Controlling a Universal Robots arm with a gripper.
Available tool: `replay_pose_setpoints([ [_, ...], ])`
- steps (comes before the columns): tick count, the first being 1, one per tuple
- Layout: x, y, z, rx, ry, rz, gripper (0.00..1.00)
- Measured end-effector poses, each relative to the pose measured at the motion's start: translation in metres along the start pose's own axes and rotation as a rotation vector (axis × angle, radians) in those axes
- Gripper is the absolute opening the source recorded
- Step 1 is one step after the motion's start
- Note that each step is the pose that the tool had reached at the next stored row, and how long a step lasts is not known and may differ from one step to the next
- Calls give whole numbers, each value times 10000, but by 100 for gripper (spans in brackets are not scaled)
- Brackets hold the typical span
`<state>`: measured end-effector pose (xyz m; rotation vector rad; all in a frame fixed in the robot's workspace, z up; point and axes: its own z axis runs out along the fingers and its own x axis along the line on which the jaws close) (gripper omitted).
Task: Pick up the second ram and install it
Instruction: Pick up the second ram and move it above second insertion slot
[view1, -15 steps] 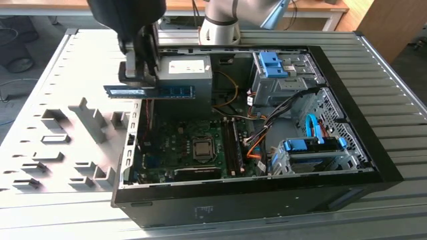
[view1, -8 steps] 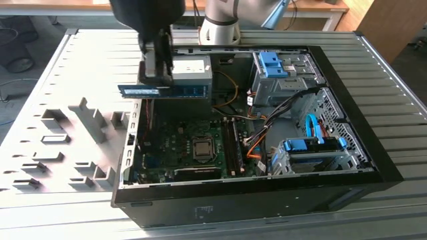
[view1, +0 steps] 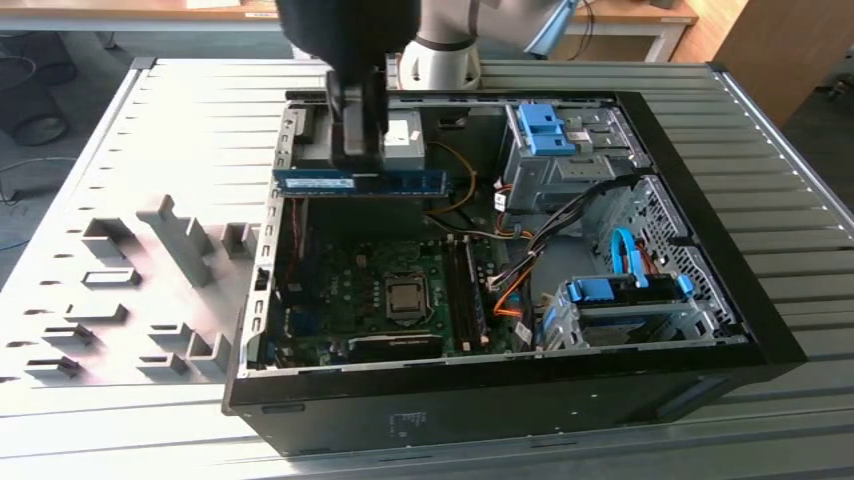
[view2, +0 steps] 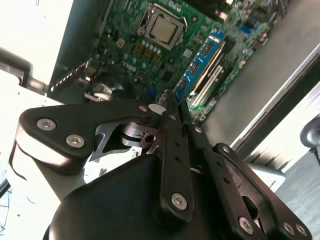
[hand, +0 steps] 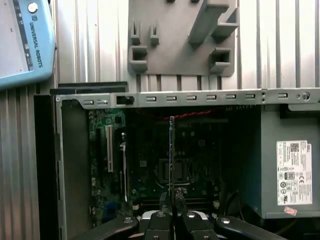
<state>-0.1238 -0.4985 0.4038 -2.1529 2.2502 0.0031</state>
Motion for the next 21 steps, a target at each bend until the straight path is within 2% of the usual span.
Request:
replay_pose_setpoints([
  [10,-9,-282,183,-21,-15,0,14],
  [21,-17,-549,384,-26,-13,1,14],
])
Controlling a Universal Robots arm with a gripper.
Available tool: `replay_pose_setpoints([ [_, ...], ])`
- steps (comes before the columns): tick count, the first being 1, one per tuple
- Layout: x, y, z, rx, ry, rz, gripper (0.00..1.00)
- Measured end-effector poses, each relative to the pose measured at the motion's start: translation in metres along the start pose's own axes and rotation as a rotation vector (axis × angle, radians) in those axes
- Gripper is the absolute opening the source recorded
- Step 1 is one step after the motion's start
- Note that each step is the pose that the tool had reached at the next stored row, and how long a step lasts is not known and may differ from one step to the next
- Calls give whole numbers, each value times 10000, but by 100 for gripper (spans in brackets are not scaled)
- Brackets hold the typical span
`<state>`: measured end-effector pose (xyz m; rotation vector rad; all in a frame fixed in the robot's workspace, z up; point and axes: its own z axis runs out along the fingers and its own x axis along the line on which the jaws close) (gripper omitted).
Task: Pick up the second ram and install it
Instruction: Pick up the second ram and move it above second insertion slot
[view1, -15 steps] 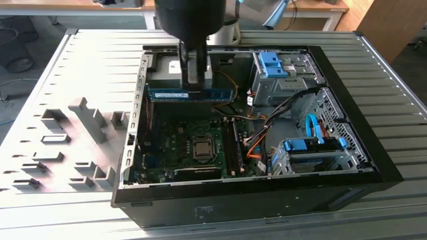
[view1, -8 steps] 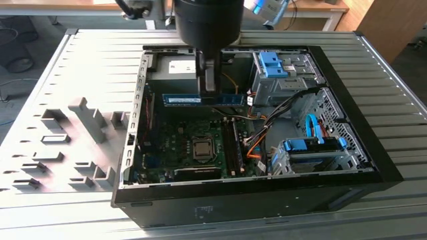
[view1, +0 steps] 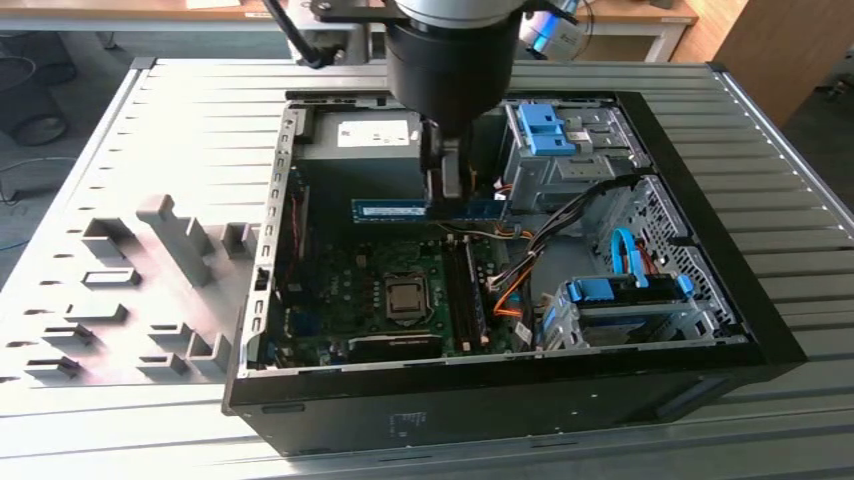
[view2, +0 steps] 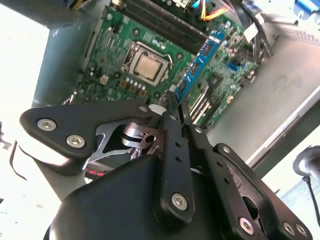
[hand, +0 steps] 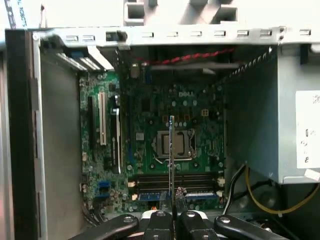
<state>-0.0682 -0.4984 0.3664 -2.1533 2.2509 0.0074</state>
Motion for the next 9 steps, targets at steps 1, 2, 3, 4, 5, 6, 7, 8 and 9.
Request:
replay_pose_setpoints([
  [1,-1,-25,16,0,0,-1,14],
  [2,-1,-49,31,1,-1,0,14],
  [3,-2,-71,44,0,-1,-1,14],
  [4,-3,-91,57,0,0,0,14],
  [5,-3,-112,69,0,0,0,14],
  [6,-4,-135,82,0,0,0,14],
  [7,-5,-157,94,0,0,0,14],
  [8,-5,-179,106,1,-1,0,14],
  [9,-6,-201,118,1,-2,-1,14],
])
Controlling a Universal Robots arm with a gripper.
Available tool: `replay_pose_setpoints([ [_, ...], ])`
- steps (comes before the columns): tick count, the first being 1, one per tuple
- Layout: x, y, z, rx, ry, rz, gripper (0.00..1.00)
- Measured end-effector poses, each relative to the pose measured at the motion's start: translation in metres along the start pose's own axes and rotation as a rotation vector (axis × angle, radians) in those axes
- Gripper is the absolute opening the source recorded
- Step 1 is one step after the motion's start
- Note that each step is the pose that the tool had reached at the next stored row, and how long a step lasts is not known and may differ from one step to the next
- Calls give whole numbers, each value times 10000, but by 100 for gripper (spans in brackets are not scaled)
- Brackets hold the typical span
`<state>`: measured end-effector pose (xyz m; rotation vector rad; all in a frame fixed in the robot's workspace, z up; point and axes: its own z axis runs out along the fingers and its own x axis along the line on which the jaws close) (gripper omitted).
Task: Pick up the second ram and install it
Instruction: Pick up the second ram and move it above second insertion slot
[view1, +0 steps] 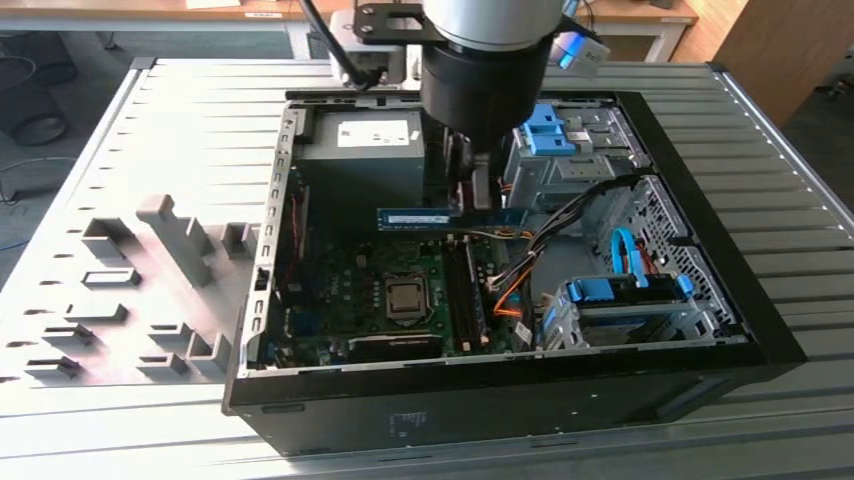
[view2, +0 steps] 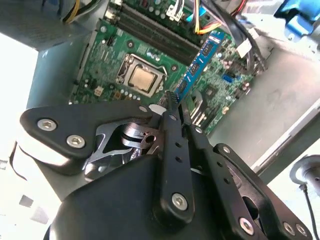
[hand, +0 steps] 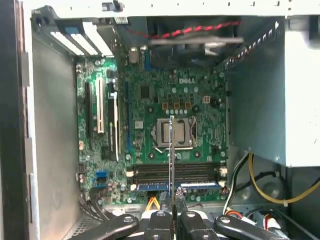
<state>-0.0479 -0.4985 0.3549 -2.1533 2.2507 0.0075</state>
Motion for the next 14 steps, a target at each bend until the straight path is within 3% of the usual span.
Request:
replay_pose_setpoints([
  [14,-9,-269,138,0,1,1,14],
])
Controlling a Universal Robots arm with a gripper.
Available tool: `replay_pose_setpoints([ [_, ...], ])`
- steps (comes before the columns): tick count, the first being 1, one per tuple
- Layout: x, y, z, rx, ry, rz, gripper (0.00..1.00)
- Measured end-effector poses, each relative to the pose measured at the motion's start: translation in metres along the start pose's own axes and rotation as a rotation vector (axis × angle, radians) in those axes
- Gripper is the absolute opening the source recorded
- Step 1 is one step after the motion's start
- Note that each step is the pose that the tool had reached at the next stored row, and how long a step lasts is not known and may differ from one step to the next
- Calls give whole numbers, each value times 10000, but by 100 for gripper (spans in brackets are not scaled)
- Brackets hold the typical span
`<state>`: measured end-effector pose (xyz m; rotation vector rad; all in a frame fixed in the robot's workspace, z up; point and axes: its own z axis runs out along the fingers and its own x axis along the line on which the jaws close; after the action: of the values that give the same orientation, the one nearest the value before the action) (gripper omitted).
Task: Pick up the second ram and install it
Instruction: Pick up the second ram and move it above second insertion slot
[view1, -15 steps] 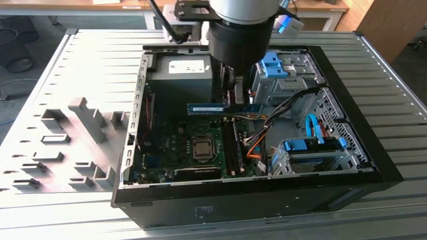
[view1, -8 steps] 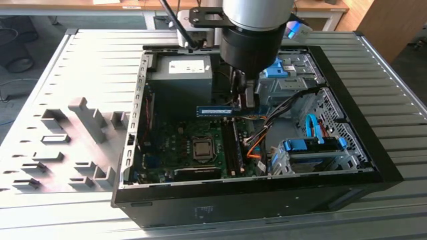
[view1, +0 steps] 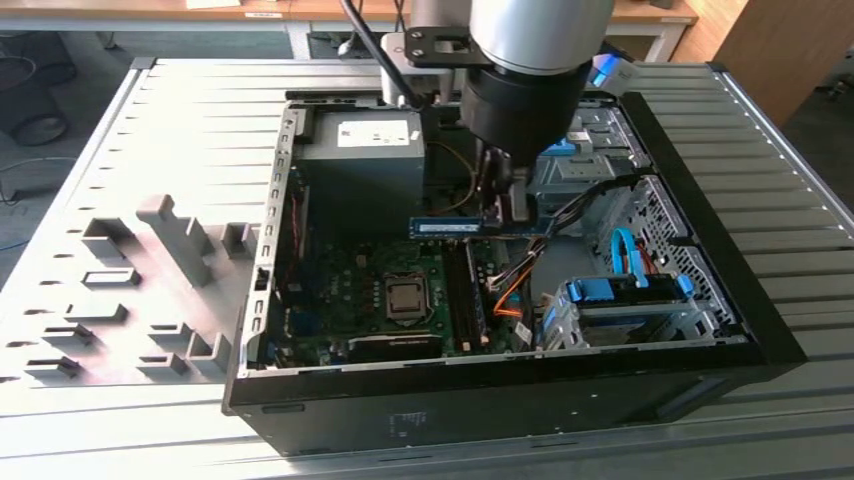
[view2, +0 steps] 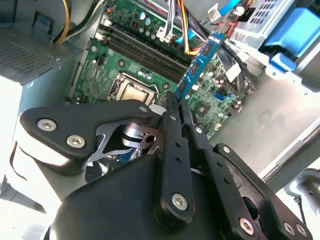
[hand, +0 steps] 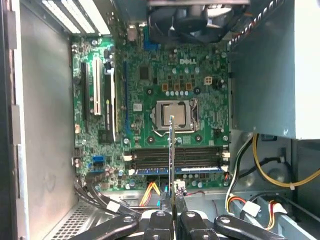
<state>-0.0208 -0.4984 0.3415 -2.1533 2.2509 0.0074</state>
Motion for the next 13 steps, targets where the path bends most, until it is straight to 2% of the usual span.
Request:
replay_pose_setpoints([
  [8,-4,-148,96,-2,0,-1,14],
  [13,-2,-148,186,-2,1,0,14],
])
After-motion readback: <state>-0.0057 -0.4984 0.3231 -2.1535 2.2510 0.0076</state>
